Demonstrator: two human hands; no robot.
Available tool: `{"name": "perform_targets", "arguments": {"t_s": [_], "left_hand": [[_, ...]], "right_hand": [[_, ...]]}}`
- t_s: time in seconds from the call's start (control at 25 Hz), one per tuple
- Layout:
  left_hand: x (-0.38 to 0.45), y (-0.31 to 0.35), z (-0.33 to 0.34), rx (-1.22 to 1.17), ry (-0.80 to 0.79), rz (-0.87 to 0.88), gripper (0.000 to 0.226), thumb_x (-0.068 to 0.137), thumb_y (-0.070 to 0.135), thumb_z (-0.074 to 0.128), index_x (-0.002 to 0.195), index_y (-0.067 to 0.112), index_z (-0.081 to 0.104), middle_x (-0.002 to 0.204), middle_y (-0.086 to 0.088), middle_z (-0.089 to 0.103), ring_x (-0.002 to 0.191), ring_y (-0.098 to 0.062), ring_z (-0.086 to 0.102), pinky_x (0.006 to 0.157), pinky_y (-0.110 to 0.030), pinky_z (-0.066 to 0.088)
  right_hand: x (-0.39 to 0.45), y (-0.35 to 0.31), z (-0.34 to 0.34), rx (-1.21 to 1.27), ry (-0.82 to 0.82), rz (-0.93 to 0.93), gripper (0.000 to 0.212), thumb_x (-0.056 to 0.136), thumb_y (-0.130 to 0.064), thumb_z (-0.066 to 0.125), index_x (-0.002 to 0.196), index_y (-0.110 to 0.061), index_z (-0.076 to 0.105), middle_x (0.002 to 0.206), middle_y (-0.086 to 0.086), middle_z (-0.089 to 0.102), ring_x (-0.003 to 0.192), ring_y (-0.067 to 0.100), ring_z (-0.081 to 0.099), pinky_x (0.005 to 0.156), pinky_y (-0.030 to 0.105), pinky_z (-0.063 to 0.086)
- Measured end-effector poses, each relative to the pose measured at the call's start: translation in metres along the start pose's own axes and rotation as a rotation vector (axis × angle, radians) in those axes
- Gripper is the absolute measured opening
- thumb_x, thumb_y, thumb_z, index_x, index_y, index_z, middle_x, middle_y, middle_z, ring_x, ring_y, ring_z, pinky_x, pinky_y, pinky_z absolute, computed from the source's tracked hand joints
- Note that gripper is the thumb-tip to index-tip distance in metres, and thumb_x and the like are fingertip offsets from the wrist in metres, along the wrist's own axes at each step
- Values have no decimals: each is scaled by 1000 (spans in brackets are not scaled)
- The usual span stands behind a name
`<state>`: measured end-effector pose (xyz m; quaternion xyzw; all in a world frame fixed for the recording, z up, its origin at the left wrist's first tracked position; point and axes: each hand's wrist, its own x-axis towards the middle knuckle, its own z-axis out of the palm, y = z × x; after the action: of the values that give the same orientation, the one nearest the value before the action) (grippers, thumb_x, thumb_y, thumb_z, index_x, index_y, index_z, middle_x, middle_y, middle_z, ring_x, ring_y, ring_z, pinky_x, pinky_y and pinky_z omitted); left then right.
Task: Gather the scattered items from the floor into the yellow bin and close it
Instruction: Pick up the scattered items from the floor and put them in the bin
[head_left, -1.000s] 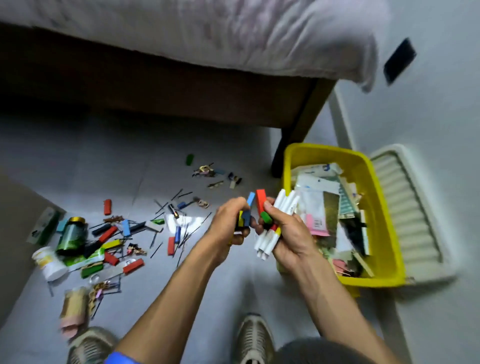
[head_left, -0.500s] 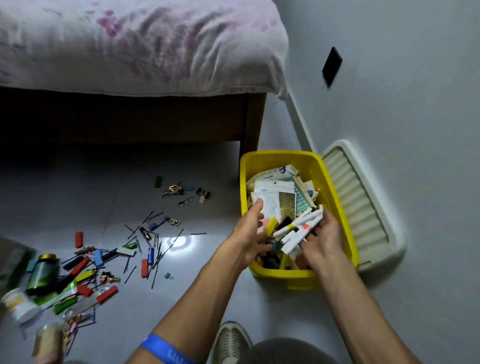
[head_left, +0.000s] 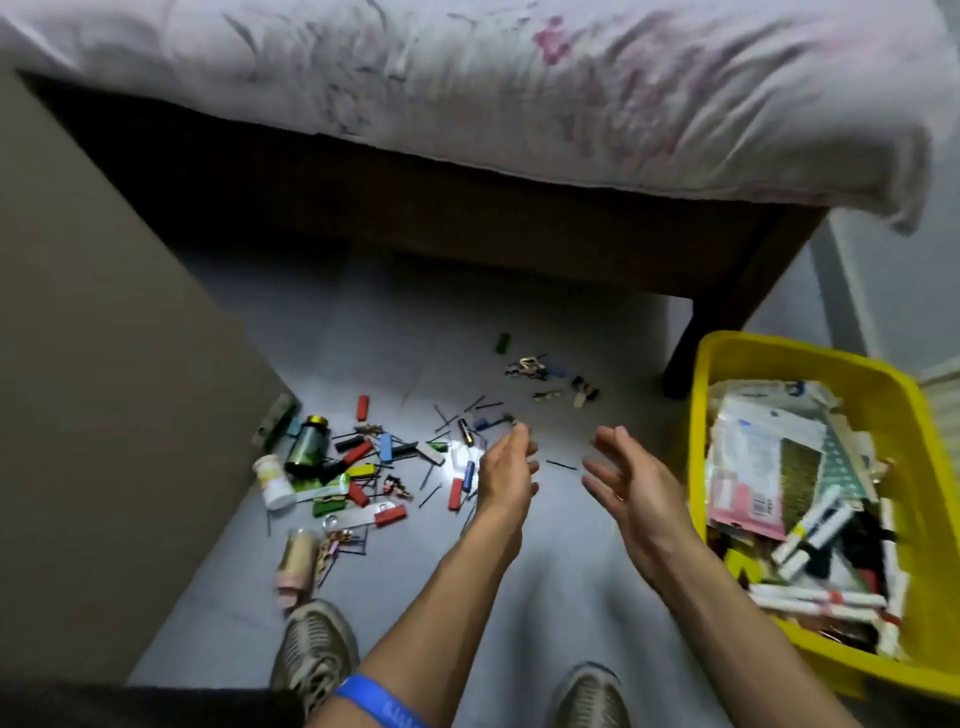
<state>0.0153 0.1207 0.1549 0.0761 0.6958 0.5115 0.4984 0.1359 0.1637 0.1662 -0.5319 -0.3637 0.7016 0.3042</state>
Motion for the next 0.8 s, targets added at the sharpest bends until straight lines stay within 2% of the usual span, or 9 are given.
{"name": "perform_targets", "arguments": {"t_s": [0.04,0.12,0.28,0.4,0.48,0.52,0.6,0.72,0.8], "left_hand": [[10,-3,-21,0,53,-12,28,100,43,41,111,26,61,123,-1,63,109,-18,59,96,-38,48],[33,-15,-71,19,170,-15,32,99,41,43,116,23,63,125,-2,63,109,-18,58,97,-35,45],[68,-47,-169,195,415,-15,40,93,28,57,132,20,56,133,-3,59,112,-19,55,92,-30,42],[90,-82,-252,631,639,-240,62,84,33,67,140,24,43,140,-5,48,124,-29,48,99,-42,41],[96,-104,-292,769,621,-416,72,79,40,71,140,23,38,140,-9,45,125,-32,45,98,-44,41],[100,-116,-304,764,597,-451,69,77,41,72,136,21,43,136,-10,49,122,-33,50,95,-42,44],[105,-129,-311,731,608,-384,55,72,45,73,117,19,56,119,-7,61,104,-30,60,83,-35,50],[111,-117,-293,394,657,-220,42,64,50,72,96,26,61,94,2,70,80,-19,66,73,-36,57],[109,-105,-269,287,519,-108,42,61,51,75,96,32,61,90,9,68,79,-15,67,71,-40,60]], "right_hand": [[5,9,17,-82,-64,31,35,100,-38,48,124,-17,61,130,-2,60,113,19,60,94,36,51],[16,29,56,-226,-181,88,26,98,-41,51,109,-24,67,121,-4,65,107,19,64,90,36,54],[43,64,125,-388,-329,177,24,97,-38,54,110,-23,68,113,-1,69,103,22,66,92,41,56],[59,100,169,-499,-459,227,23,98,-36,54,112,-23,67,113,-3,69,103,21,66,89,38,56],[64,124,178,-554,-508,233,19,98,-38,54,108,-28,68,111,-7,69,101,17,67,83,33,57],[68,135,176,-584,-518,240,18,97,-38,55,105,-30,69,110,-9,69,99,16,67,78,31,57],[72,150,167,-642,-508,246,15,96,-35,57,102,-30,69,109,-9,70,95,13,69,71,27,55],[79,163,161,-652,-456,277,13,93,-30,62,105,-28,67,108,-2,71,91,17,70,69,28,55],[75,170,169,-587,-488,309,27,89,-34,68,115,-30,61,109,-2,70,92,18,71,73,32,57]]}}
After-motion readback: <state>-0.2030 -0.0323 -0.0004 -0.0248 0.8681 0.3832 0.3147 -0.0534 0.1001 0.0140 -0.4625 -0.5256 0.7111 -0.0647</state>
